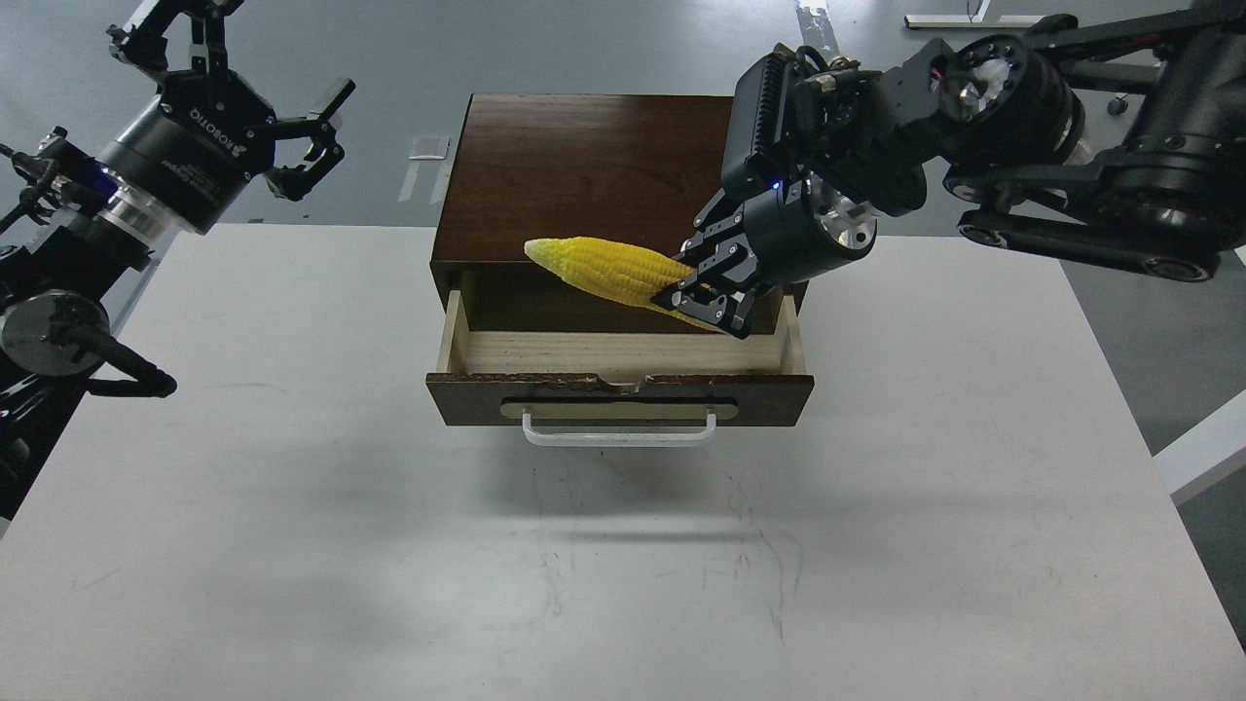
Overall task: Put corn in drawer with both arms
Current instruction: 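Carry the corn cob over the open drawer with the right gripper, then release the corn cob into the drawer and raise the right gripper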
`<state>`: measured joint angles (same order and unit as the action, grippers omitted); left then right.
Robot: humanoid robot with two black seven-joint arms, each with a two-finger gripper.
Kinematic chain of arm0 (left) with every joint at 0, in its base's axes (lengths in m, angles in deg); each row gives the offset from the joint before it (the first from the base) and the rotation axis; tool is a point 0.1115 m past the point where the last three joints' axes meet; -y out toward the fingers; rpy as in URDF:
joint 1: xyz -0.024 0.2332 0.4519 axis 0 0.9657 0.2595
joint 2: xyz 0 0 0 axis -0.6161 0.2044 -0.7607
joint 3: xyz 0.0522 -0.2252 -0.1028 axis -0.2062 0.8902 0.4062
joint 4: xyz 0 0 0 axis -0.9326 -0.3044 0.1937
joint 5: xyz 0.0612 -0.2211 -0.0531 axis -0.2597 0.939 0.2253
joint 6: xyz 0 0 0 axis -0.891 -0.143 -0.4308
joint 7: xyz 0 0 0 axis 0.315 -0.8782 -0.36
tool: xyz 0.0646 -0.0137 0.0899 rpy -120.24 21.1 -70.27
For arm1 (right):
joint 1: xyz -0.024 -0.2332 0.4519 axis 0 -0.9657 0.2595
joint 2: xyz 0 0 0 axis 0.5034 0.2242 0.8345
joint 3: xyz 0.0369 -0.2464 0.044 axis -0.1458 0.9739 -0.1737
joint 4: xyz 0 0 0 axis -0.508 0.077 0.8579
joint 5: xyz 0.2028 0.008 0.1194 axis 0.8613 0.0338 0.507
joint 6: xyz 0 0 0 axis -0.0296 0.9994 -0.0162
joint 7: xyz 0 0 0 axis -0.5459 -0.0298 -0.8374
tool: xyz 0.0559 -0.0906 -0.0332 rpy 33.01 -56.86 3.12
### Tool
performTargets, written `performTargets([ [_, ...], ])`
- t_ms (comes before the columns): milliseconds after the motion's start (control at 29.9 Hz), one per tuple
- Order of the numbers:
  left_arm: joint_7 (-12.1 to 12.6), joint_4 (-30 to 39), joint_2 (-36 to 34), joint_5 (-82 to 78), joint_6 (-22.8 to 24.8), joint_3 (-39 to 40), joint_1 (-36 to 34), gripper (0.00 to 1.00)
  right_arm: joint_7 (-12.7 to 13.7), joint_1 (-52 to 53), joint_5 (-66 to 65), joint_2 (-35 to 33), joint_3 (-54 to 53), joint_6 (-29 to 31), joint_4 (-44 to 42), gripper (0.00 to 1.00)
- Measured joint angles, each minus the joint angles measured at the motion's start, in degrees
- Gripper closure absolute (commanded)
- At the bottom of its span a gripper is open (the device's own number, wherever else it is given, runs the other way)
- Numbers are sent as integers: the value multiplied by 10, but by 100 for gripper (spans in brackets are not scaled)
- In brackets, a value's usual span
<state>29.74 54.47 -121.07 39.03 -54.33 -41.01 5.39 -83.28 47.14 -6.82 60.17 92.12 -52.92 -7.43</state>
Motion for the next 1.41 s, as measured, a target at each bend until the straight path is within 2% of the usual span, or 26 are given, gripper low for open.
performTargets([
  [201, 0, 0, -5, 0, 0, 0, 0, 2, 0, -3, 1, 47, 37, -28, -29, 94],
  [435, 0, 1, -6, 0, 0, 0, 0, 2, 0, -29, 2, 66, 45, -34, -53, 86],
  [837, 0, 1, -10, 0, 0, 2, 4, 2, 0, -36, 3, 66, 51, -35, -55, 57],
  [1406, 0, 1, -10, 0, 0, 6, 10, 2, 0, -36, 6, 64, 51, -35, -52, 42],
])
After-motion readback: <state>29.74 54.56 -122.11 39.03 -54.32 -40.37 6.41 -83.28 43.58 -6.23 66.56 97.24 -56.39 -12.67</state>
